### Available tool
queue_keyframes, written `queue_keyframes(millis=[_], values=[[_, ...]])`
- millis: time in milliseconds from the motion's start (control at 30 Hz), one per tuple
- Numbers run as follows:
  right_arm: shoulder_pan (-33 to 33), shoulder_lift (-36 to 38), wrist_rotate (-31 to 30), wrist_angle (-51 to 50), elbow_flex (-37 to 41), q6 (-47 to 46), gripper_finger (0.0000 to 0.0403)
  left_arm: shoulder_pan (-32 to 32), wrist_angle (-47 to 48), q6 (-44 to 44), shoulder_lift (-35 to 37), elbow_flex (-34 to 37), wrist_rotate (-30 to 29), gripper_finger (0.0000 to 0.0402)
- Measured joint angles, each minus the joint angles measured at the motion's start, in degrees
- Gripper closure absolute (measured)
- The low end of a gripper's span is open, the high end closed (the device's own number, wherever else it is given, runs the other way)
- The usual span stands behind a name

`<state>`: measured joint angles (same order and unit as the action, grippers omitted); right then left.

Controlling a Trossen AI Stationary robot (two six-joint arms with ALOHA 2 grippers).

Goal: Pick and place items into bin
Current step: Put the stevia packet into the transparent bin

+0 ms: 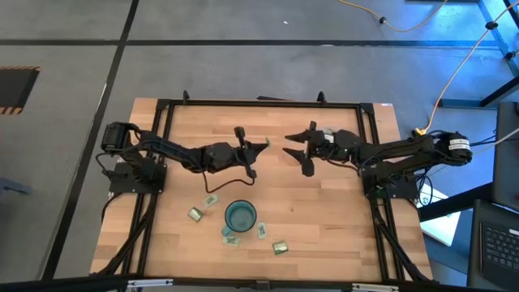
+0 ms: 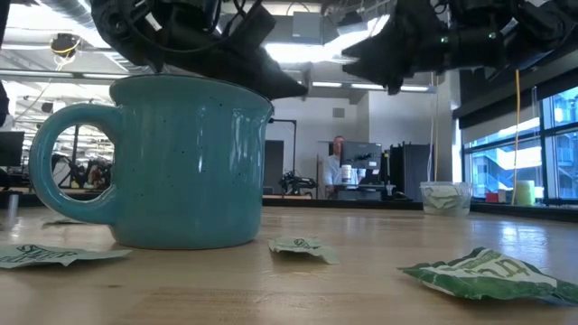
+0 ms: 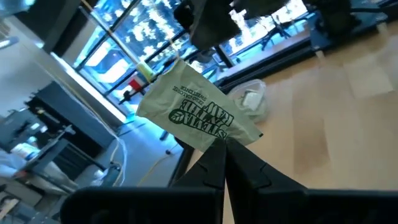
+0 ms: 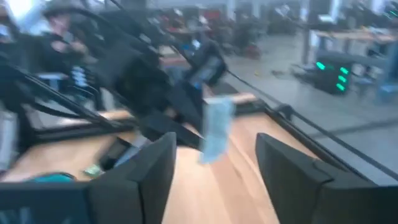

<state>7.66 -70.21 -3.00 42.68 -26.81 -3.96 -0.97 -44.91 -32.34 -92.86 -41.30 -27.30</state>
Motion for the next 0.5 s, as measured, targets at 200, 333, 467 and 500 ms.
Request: queue_keyframes(millis=[200, 333, 467, 500], values=[[-0.04, -1.72, 1.24, 3.48, -0.68, 1.55, 0.0158, 0.01, -1.36, -0.42, 0.00, 0.00, -0.16, 0.0399], [-0.03, -6.04, -2.11, 3.35, -3.58, 1.62, 0.0164, 0.00, -1.61, -0.44, 0.00, 0.00, -0.89, 0.0399], [-0.02, -10.31, -2.46, 3.08, -7.49, 2.84, 0.0177, 0.00, -1.65, -0.46, 0.00, 0.00, -3.29, 0.0400], [-0.02, -11.21, -2.71, 3.06, -8.48, 2.92, 0.0180, 0.00, -1.68, -0.47, 0.00, 0.00, -3.94, 0.0400]])
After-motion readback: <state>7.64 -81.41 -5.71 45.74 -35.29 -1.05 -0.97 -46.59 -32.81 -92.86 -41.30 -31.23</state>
